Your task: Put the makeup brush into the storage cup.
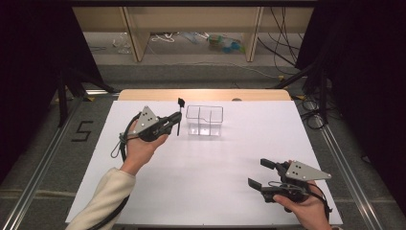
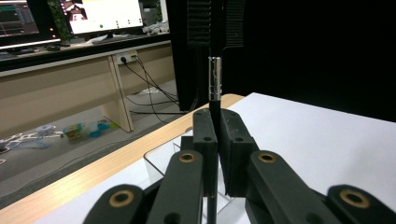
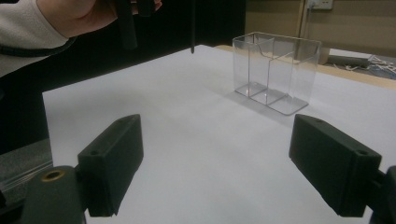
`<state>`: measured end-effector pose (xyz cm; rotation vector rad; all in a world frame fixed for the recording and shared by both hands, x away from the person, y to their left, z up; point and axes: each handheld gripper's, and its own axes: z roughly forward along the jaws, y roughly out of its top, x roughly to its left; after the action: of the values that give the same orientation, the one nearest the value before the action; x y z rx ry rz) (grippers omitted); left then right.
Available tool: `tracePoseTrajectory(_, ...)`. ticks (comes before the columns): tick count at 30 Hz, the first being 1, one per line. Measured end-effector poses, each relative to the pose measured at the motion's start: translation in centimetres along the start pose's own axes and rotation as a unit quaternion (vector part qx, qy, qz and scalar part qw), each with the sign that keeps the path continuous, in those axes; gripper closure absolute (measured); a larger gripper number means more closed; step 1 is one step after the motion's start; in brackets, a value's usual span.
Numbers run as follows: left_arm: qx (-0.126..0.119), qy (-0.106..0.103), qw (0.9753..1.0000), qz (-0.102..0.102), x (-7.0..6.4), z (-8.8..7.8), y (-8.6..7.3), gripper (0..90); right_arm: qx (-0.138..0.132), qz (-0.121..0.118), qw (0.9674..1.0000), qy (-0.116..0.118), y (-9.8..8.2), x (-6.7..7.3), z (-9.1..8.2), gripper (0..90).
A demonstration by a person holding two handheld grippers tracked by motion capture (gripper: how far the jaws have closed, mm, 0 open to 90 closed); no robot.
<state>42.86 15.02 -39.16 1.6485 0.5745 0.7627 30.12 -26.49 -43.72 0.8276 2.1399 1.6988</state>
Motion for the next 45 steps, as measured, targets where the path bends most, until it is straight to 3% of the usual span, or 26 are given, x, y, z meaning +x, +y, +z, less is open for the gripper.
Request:
tracePoseTrajectory(14,-0.013,0.008,0.9998,-0.009,-0.3,0.8,0.1,86.1,-0.004,0.000,1.0000,0.001,0.0,0.0,0.1,18.8)
tracePoseTrajectory(16,-0.014,0.012,0.9996,-0.020,-0.5,0.9,0.1,86.0,-0.003,0.000,1.0000,0.001,0.0,0.0,0.1,18.8)
tracePoseTrajectory(17,-0.017,0.003,0.9973,-0.071,-1.2,1.1,0.0,86.0,-0.003,0.000,1.0000,0.001,0.0,0.0,0.1,18.8)
tracePoseTrajectory(27,-0.022,0.004,0.9971,-0.072,-1.5,1.8,0.1,86.1,-0.002,0.001,1.0000,0.002,0.0,0.0,0.1,18.7)
tracePoseTrajectory(28,-0.028,0.006,0.9977,-0.062,-1.3,1.9,0.2,86.1,-0.003,0.000,1.0000,0.002,0.0,0.0,0.1,18.8)
tracePoseTrajectory(30,-0.026,0.009,0.9972,-0.070,-1.5,2.0,0.2,86.1,-0.003,0.000,1.0000,0.002,0.0,0.0,0.1,18.8)
tracePoseTrajectory(31,-0.030,0.006,0.9981,-0.053,-1.3,2.1,0.3,86.1,-0.003,0.000,1.0000,0.002,0.0,0.0,0.1,18.8)
tracePoseTrajectory(38,-0.035,0.005,0.9970,-0.069,-1.6,2.4,0.3,86.0,0.001,0.000,1.0000,0.002,0.0,0.0,0.0,18.8)
tracePoseTrajectory(45,-0.037,0.003,0.9968,-0.071,-1.7,2.5,0.5,86.1,-0.001,0.000,1.0000,0.002,0.0,0.0,0.0,18.8)
